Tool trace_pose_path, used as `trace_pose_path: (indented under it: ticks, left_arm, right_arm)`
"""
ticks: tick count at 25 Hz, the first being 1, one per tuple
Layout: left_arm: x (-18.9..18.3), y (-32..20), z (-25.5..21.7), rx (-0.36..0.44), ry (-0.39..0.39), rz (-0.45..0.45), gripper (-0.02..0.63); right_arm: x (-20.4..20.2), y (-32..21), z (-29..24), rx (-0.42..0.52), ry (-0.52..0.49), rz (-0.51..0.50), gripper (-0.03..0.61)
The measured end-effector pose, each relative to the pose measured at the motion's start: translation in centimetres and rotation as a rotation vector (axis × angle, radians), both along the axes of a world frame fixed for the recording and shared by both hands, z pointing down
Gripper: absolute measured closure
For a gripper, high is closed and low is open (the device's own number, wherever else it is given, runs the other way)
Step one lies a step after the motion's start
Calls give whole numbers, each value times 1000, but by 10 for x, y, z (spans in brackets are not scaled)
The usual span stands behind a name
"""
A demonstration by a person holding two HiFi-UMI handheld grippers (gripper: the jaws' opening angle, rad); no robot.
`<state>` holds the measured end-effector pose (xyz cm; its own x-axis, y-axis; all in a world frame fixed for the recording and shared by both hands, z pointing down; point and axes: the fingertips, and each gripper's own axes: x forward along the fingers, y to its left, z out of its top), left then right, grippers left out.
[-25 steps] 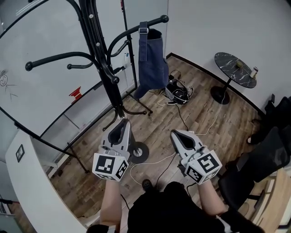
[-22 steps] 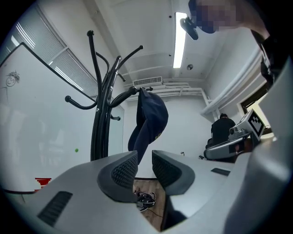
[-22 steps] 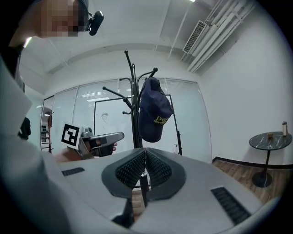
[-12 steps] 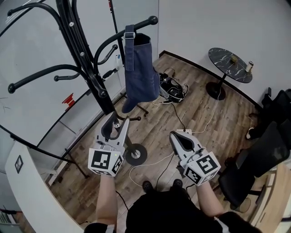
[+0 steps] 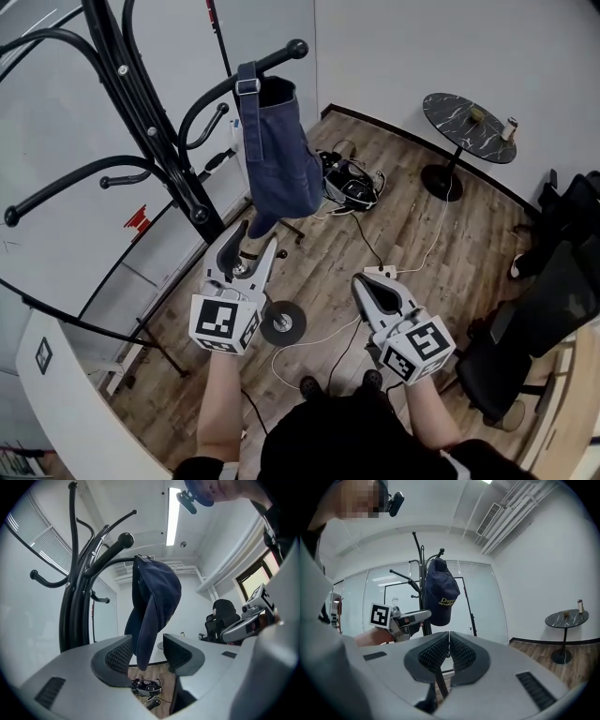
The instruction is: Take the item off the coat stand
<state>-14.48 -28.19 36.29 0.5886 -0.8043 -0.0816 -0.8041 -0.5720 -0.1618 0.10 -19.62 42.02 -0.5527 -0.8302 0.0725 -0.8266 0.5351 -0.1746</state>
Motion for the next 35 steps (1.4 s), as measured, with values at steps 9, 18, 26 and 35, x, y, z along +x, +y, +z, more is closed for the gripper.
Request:
trace_pose_path:
  ticks: [9, 18, 26, 35]
  left_arm:
    - [14, 4, -6, 37, 6, 28, 489]
    - [34, 11, -5, 63, -33, 32, 563]
    - [46, 21, -9, 82, -62, 17, 583]
    - [54, 26, -27, 133, -110, -33, 584]
  right_arm:
    - [12, 2, 2, -6, -14, 30, 548]
    - [29, 3, 1, -9, -14, 24, 548]
    - [36, 1, -1, -5, -15, -18, 548]
    - [46, -1, -4, -3, -16, -66, 548]
